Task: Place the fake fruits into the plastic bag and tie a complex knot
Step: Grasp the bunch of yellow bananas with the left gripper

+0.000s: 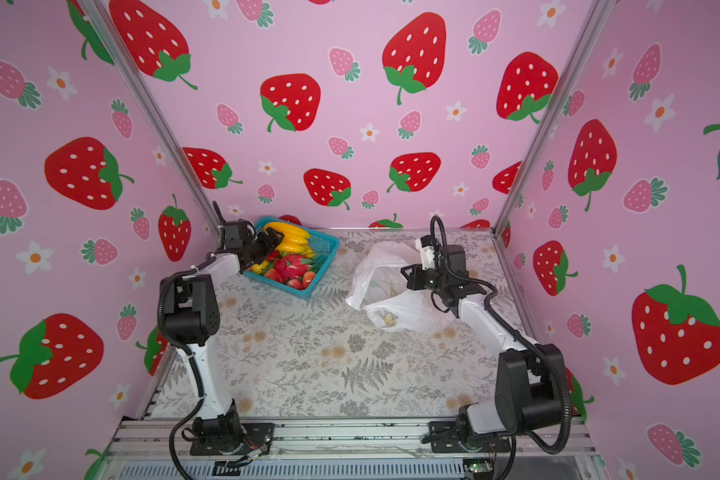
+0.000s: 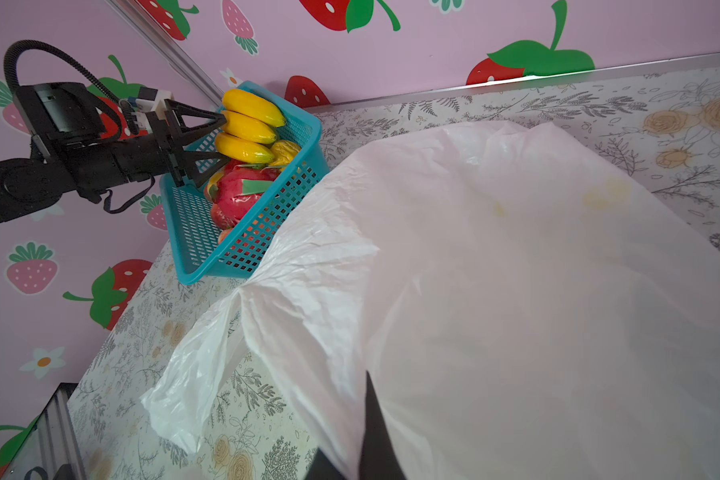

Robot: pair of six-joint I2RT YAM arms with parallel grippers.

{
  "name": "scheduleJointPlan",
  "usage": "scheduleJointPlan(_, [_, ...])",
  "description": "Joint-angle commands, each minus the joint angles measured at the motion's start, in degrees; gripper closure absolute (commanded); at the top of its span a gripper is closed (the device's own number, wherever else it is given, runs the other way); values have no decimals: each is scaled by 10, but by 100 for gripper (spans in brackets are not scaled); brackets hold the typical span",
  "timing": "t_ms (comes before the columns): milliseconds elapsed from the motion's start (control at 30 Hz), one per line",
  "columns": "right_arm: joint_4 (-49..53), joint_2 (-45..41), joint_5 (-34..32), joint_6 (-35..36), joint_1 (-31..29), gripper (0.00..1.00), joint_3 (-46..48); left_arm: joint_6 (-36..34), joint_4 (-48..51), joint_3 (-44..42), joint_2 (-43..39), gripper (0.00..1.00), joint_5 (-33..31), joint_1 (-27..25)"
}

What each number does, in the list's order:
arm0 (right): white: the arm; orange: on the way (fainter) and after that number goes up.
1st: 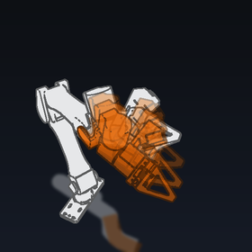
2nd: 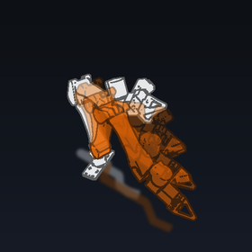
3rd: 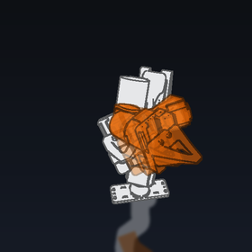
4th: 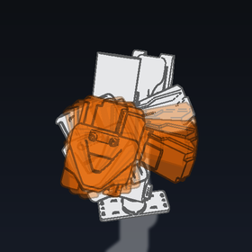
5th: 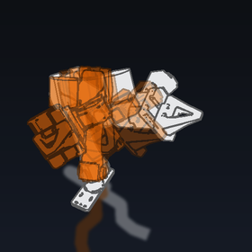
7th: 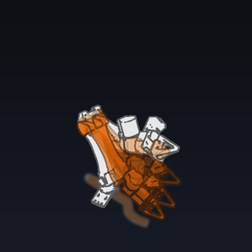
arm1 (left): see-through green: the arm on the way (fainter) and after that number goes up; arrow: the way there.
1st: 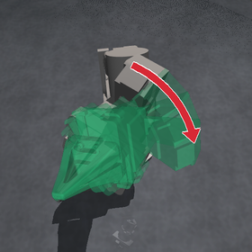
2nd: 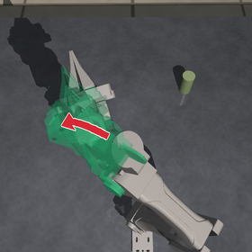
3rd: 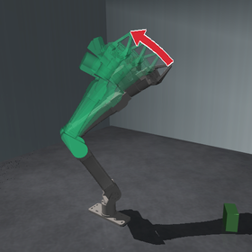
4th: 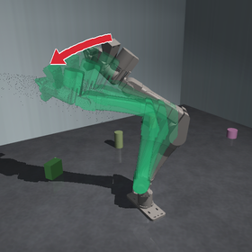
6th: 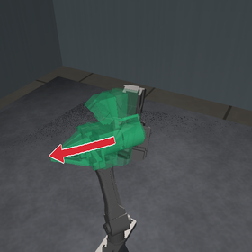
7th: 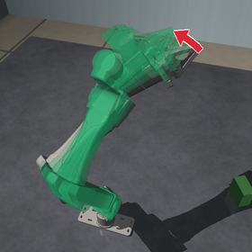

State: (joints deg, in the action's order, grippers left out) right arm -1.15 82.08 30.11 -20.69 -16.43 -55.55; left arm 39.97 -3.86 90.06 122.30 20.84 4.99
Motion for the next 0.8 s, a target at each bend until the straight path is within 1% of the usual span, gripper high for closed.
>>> scheduleJointPlan(0, [6, 4, 9, 12, 3, 100, 0, 35, -52, 12, 3, 6, 12, 4])
scheduleJointPlan(233, [3, 6, 11, 11, 3, 100, 1, 81, -116, -13, 0, 8, -1, 3])
scheduleJointPlan(467, [3, 10, 13, 11, 3, 100, 1, 112, -129, -15, 15, 13, -12, 3])
scheduleJointPlan(633, [3, 14, 16, 11, 3, 100, 1, 157, -167, -19, 35, 20, -13, 3])
scheduleJointPlan(767, [5, 15, 15, 11, 2, 100, 1, 179, -186, -16, 47, 25, -19, 3])
